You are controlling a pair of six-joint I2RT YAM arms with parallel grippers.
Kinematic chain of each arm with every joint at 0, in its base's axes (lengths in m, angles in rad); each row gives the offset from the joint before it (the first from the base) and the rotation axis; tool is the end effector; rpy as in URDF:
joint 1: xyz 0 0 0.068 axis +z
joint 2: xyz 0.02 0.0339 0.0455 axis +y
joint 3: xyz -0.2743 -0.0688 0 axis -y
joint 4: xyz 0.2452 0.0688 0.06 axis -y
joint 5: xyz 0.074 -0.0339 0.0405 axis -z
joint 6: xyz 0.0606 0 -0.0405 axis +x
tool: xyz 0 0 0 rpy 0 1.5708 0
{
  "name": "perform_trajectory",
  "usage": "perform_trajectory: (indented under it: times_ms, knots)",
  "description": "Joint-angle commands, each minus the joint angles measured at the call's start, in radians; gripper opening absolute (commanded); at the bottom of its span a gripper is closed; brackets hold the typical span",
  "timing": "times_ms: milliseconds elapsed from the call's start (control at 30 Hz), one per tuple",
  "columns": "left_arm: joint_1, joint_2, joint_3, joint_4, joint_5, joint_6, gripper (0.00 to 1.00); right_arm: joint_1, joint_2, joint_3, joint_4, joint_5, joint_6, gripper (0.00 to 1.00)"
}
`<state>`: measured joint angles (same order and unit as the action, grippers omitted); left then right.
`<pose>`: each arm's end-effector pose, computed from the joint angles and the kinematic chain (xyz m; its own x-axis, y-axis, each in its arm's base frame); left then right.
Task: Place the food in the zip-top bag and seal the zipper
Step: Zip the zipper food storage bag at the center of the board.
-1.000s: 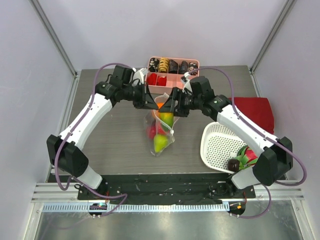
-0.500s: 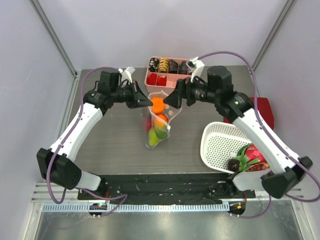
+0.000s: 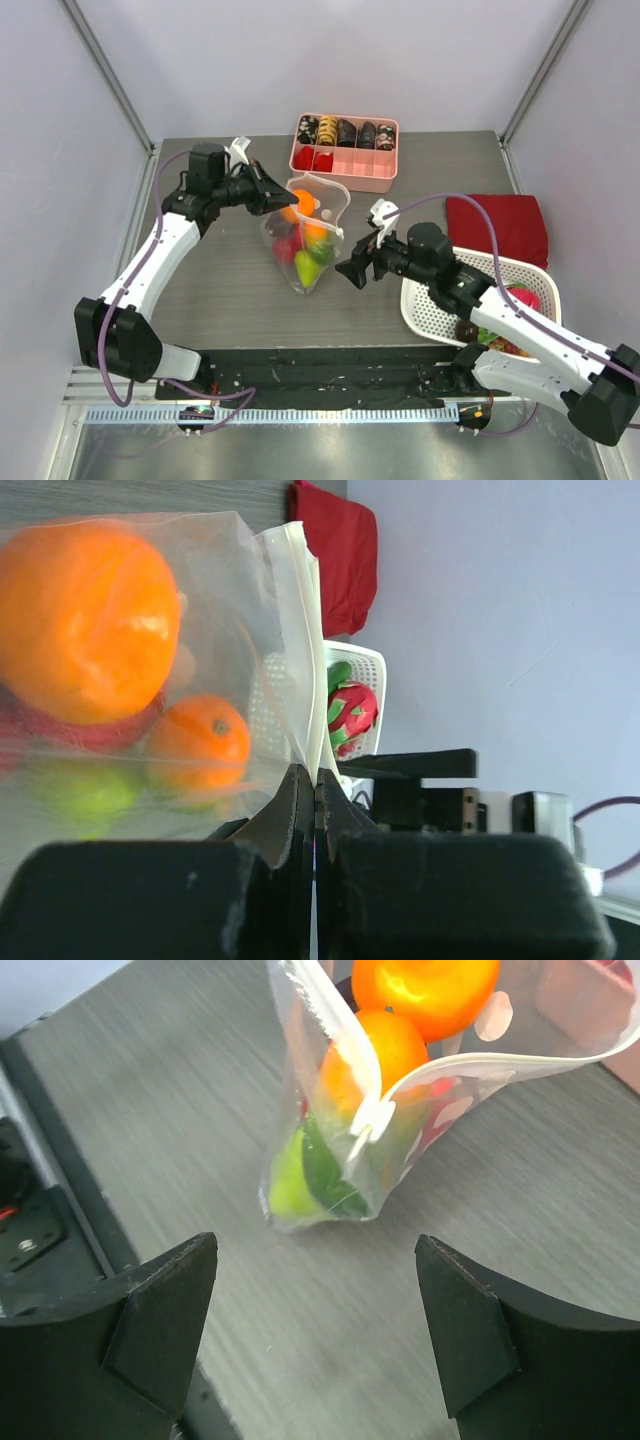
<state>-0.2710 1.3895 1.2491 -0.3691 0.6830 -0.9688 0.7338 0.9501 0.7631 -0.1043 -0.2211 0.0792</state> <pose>0.3052 -0.1245 0.3494 -0.8748 -0.4205 -0.2407 0.0309 0.4473 -0.8938 0.1694 0.1706 0.3118 -0.2767 -0.1455 -0.9499 -0.7900 0.5973 0.1386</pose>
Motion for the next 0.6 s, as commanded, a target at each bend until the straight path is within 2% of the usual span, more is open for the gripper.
perform_trajectory:
  times_ms: [0,167,267,300,367,433,467,567]
  knots:
    - [0.012,-0.037,-0.005,0.124,0.059,-0.044,0.00,0.024,0.045,-0.079,0.366,0.144,-0.052,0.85]
    - [0.022,-0.043,-0.016,0.131,0.062,-0.050,0.00,0.027,0.122,-0.097,0.532,0.215,-0.013,0.81]
    - [0.027,-0.044,-0.027,0.142,0.073,-0.062,0.00,0.027,0.154,-0.111,0.598,0.216,-0.013,0.67]
    - [0.032,-0.046,-0.028,0.147,0.072,-0.064,0.00,0.026,0.174,-0.107,0.604,0.251,-0.013,0.58]
    - [0.036,-0.046,-0.033,0.144,0.075,-0.064,0.00,0.027,0.188,-0.097,0.604,0.250,-0.022,0.46]
    - [0.044,-0.053,-0.042,0.141,0.076,-0.062,0.00,0.027,0.191,-0.084,0.597,0.238,-0.033,0.13]
    - [0.047,-0.058,-0.046,0.137,0.078,-0.061,0.00,0.027,0.190,-0.079,0.574,0.235,-0.048,0.02]
    - [0.065,-0.072,-0.060,0.131,0.087,-0.050,0.00,0.027,0.162,-0.065,0.516,0.190,-0.125,0.01]
